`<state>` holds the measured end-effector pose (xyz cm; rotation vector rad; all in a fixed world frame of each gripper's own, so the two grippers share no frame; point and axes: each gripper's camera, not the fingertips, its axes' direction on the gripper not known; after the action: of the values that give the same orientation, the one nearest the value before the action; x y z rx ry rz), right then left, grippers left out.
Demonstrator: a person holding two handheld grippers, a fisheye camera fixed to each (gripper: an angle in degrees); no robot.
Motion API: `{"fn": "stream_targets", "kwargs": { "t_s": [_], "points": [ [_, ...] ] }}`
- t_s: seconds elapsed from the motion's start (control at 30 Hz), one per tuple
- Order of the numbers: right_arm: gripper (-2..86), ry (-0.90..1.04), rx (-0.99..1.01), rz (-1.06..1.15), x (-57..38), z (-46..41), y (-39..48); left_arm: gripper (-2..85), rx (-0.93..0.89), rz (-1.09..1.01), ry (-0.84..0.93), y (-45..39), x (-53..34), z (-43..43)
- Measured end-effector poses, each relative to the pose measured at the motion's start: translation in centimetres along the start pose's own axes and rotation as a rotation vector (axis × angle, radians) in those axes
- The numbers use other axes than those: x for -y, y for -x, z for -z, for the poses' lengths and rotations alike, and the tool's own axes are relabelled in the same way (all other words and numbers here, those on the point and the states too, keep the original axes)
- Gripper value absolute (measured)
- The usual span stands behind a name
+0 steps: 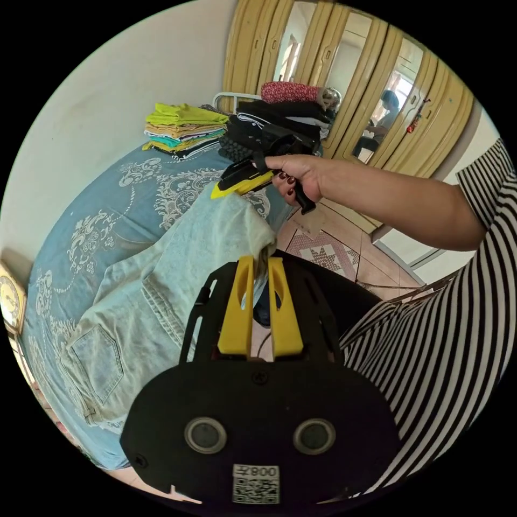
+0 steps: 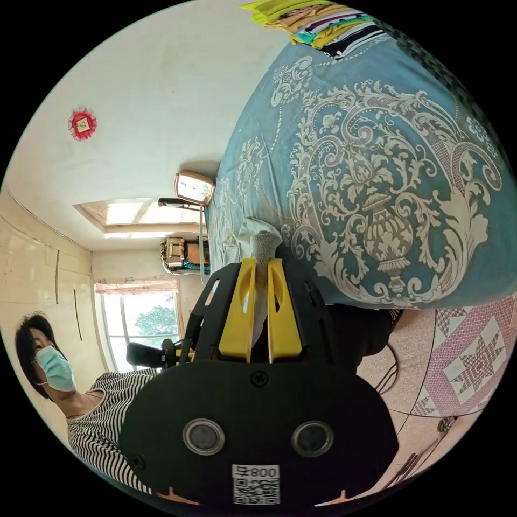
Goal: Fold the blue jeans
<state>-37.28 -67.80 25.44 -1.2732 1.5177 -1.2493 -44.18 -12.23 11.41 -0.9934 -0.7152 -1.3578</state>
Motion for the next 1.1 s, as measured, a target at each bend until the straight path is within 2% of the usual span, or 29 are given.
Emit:
{"fn": "stream_targets", "kwargs": {
  "t_s": [0.3, 0.5, 0.67, 0.93, 1.1],
  "points": [
    [2.9, -0.003, 0.087, 0.156, 0.7, 0.4, 13.7, 2.6, -0.049, 0.193, -0.244, 10.7, -17.3, 9.4],
    [2.9, 0.032, 0.172, 0.237, 2.0, -3.1, 24.2, 2.4, -0.089, 0.354, -0.409, 18.9, -32.9, 14.6],
    [3.0, 0.111, 0.162, 0.302, 4.8, -9.4, 34.1, 2.5, -0.104, 0.505, -0.526, 27.0, -48.1, 16.9],
    [3.2, 0.250, 0.098, 0.290, 10.0, -21.2, 44.6, 2.9, -0.077, 0.737, -0.575, 37.9, -68.9, 16.4],
    [3.4, 0.334, -0.013, 0.297, 12.6, -27.4, 50.0, 3.2, -0.123, 0.868, -0.599, 43.6, -80.7, 13.8]
  ]
}}
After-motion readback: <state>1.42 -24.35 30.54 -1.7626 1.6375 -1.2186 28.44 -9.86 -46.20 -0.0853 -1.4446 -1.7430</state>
